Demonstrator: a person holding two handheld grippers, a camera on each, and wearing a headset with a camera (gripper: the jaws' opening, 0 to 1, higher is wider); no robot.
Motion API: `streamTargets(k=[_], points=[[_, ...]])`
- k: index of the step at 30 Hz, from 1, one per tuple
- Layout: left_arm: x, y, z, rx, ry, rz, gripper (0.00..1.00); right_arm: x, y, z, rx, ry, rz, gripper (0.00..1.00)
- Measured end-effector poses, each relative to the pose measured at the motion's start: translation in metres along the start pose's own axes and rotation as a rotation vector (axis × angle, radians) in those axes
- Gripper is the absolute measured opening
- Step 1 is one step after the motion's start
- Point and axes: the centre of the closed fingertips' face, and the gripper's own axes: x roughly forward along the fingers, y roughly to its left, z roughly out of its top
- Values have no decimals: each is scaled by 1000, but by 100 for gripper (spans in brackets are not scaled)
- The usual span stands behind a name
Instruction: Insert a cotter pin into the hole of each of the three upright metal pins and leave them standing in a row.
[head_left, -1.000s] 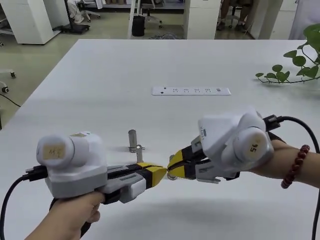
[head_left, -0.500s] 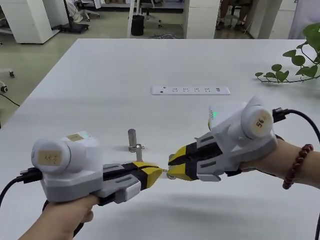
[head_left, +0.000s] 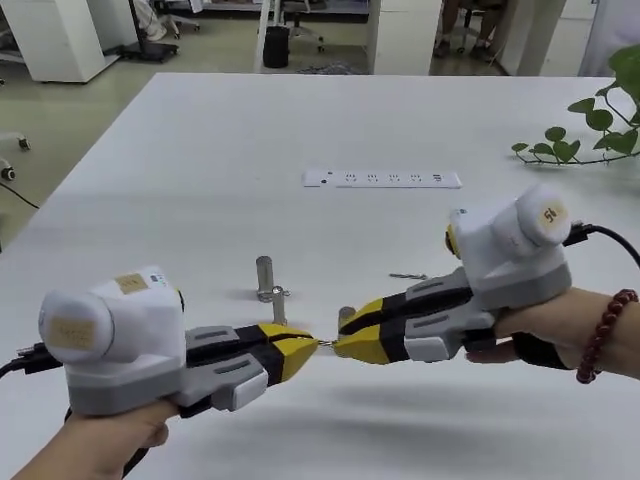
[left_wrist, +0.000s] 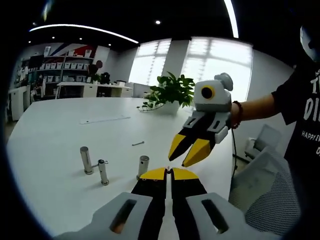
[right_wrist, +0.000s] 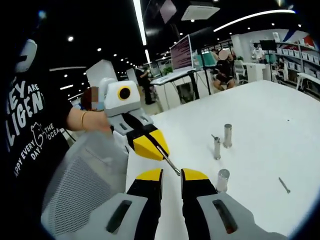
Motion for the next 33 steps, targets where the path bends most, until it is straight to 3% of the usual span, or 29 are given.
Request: streamTargets(k=[5, 10, 18, 25, 33], points=[[-2, -3, 4, -21, -22, -26, 0, -2, 3, -1, 17, -8, 2, 10], [-2, -9, 10, -22, -44, -73, 0, -2, 14, 1, 47, -37, 50, 10], [-2, -21, 11, -20, -50, -128, 0, 0, 22, 0, 53, -35, 87, 9], [-2, -28, 14, -20, -61, -161, 0, 2, 24, 1, 38, -32, 100, 3], [-1, -27, 11, -21, -49, -159, 0, 3, 24, -3, -22, 2, 88, 1]])
